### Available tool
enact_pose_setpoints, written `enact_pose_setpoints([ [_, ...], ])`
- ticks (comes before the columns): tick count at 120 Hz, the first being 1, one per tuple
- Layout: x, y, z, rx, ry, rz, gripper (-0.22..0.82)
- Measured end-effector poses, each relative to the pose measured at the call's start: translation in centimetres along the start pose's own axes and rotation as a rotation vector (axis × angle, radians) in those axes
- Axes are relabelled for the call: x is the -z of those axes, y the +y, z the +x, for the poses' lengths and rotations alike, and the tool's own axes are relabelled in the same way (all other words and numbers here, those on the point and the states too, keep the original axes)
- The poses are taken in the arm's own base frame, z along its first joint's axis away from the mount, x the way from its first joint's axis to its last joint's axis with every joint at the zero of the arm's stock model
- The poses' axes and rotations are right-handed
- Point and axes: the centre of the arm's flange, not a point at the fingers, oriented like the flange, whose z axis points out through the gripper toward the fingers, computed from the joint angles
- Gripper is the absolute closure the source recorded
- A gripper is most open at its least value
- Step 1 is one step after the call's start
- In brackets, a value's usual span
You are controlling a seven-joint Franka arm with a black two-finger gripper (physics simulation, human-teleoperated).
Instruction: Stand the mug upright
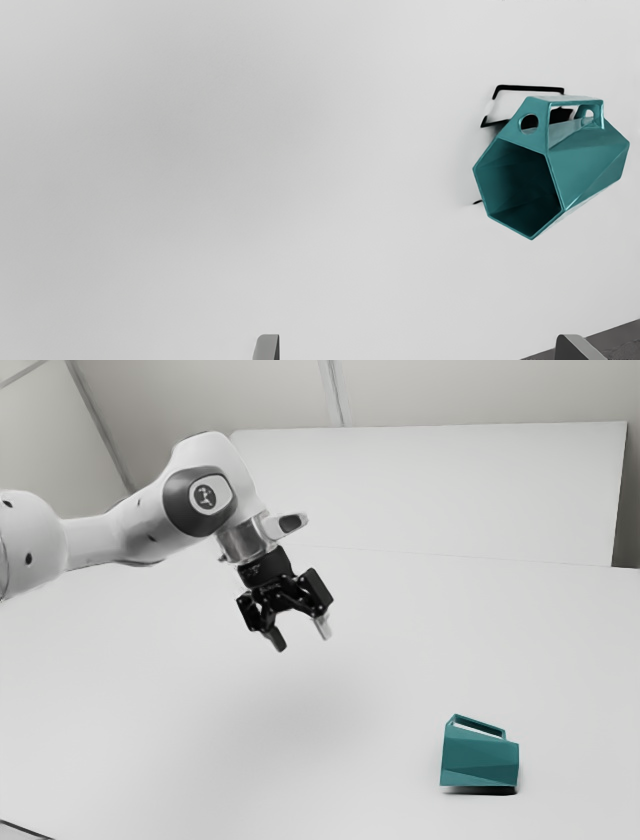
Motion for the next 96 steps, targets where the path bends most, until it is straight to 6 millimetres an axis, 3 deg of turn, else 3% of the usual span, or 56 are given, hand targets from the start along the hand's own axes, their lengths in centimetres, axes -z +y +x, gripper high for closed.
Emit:
enact_pose_setpoints([
  [23,-5.1,0.3,1.7,0.111,-0.056,-0.133,0.00],
  [42,-9.5,3.9,1.2,0.127,-0.118,-0.192,0.00],
  [96,-17.3,7.7,1.6,0.251,-0.218,-0.340,0.00],
])
